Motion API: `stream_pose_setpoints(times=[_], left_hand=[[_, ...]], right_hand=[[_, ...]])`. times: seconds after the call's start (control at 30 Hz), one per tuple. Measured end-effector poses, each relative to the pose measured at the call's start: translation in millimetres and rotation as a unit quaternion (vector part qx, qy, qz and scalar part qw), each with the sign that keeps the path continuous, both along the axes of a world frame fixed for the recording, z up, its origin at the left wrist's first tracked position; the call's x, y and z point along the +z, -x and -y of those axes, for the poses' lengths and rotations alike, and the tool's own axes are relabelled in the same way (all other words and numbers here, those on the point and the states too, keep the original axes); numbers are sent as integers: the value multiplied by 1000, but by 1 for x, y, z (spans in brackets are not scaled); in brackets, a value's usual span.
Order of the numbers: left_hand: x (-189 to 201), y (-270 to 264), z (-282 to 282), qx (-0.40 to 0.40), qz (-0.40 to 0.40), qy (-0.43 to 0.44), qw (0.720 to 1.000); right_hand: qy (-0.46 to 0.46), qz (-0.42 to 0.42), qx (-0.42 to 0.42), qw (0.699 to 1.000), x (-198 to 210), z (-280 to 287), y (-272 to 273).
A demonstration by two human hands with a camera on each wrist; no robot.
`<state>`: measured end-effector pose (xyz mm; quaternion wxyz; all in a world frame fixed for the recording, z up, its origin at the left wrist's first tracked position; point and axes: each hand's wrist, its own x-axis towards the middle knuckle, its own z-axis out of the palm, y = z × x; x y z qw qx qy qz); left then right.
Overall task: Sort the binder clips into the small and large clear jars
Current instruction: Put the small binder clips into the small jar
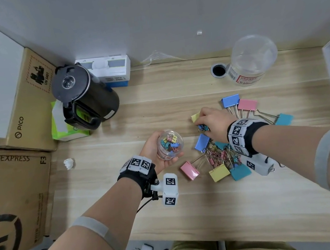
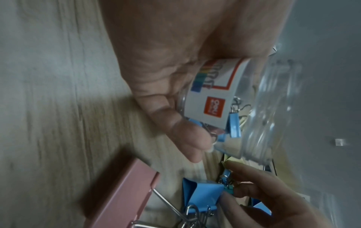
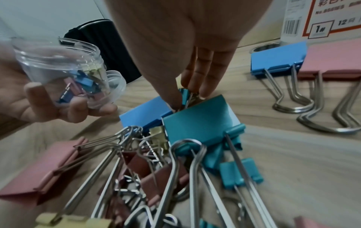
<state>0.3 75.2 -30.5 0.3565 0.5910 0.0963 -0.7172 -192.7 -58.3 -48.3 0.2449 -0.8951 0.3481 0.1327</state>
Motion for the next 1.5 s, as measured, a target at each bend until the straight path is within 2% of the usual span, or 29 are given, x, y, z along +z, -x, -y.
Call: stream_pose_setpoints(times=[0.6, 0.8, 0.93, 1.03, 1.13, 1.23, 1.33, 1.43, 1.5], left_hand=[[-2, -3, -5, -9, 16, -6, 1000], [-3, -1, -8, -9, 18, -8, 1000], [-2, -2, -10, -8, 17, -10, 1000], [0, 0, -8, -10, 21, -9, 1000], [1, 4, -3, -20, 29, -9, 999], [6, 14, 5, -30, 25, 0, 999], [11, 27, 14, -36, 22, 16, 999], [14, 36, 19, -53, 22, 29, 998], [15, 40, 20, -55, 21, 36, 998]], right_hand=[[20, -8, -1, 1000, -3, 0, -4], [13, 14, -3, 1000, 0, -1, -3], [-19, 64, -47, 997, 2, 2, 2], [-49, 133, -132, 981, 12, 2, 3], [-141, 183, -214, 949, 32, 0, -7], [-234, 238, -206, 920, 56, -6, -19], [-284, 254, -172, 908, 69, -19, -25], [-295, 254, -162, 907, 67, -28, -20], [-271, 270, -195, 903, 62, -25, -10]])
